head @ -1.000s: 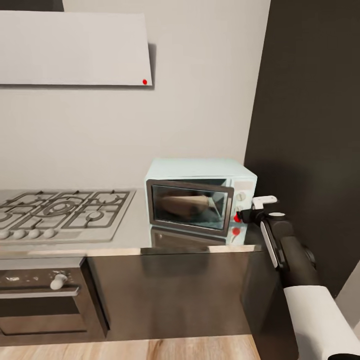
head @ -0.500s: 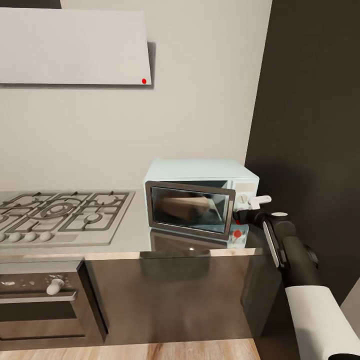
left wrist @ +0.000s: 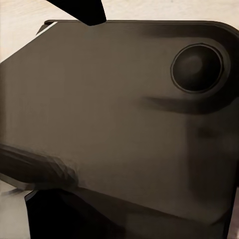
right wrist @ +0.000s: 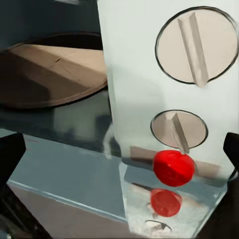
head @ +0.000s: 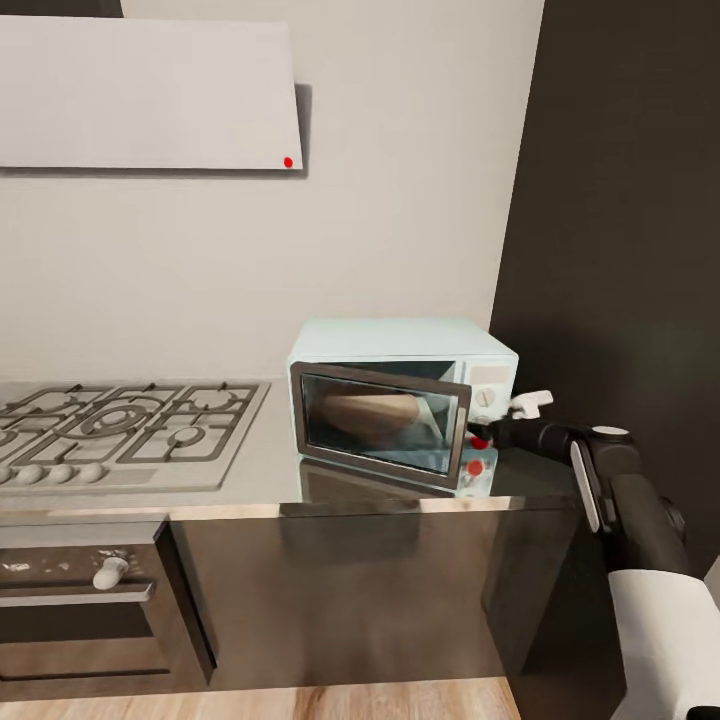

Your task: In the kitchen, take the popcorn bag from the countertop, put it into the microwave, and heat it until the popcorn is cooked so the cooked popcorn ends up inside the bag.

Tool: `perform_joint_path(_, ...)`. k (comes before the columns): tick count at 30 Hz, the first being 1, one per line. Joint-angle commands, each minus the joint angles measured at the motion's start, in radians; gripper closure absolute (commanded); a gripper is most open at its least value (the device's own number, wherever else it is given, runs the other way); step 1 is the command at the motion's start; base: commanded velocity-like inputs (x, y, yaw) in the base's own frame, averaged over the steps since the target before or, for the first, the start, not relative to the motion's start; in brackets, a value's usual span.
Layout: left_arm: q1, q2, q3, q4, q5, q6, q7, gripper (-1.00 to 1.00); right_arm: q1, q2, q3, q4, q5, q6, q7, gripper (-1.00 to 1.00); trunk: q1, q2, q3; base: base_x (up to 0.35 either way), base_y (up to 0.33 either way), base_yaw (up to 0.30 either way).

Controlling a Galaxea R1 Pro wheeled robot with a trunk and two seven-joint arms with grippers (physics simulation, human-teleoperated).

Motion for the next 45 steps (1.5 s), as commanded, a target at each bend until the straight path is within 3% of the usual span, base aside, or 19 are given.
perform_joint_path(1,0.000,0.000,0.004,-0.001,0.007,-0.001,0.000,-1.00,-0.001,-0.010,-0.001,0.000,0.012,-0.014,0.031,-1.00,0.000,0.000,-0.001,0.000,0.000,0.000)
perform_joint_path(6,0.001,0.000,0.003,-0.001,0.007,-0.001,0.000,-1.00,-0.001,-0.022,0.002,0.013,0.009,-0.077,0.143,-1.00,0.000,0.000,-0.001,0.000,0.000,0.000)
perform_joint_path(10,0.001,0.000,0.002,-0.002,0.007,-0.002,0.000,-1.00,-0.001,-0.020,0.005,0.016,0.003,-0.082,0.167,-1.00,0.000,0.000,-0.001,0.000,0.000,0.000)
perform_joint_path(14,0.000,0.000,0.001,-0.003,0.005,-0.004,-0.001,-1.00,-0.001,-0.021,0.006,0.041,0.006,-0.123,0.263,-1.00,0.000,0.000,-0.001,0.000,0.000,0.000)
perform_joint_path(17,0.001,0.000,0.001,-0.003,0.004,-0.003,-0.002,-1.00,-0.001,-0.021,0.006,0.053,0.008,-0.149,0.291,-1.00,0.000,0.000,-0.001,-0.007,0.007,0.000)
perform_joint_path(45,0.001,-0.002,0.002,-0.001,0.006,-0.001,0.000,-1.00,-0.001,-0.012,0.004,0.058,0.006,-0.150,0.273,-1.00,0.000,0.000,-0.001,-0.217,0.218,0.000)
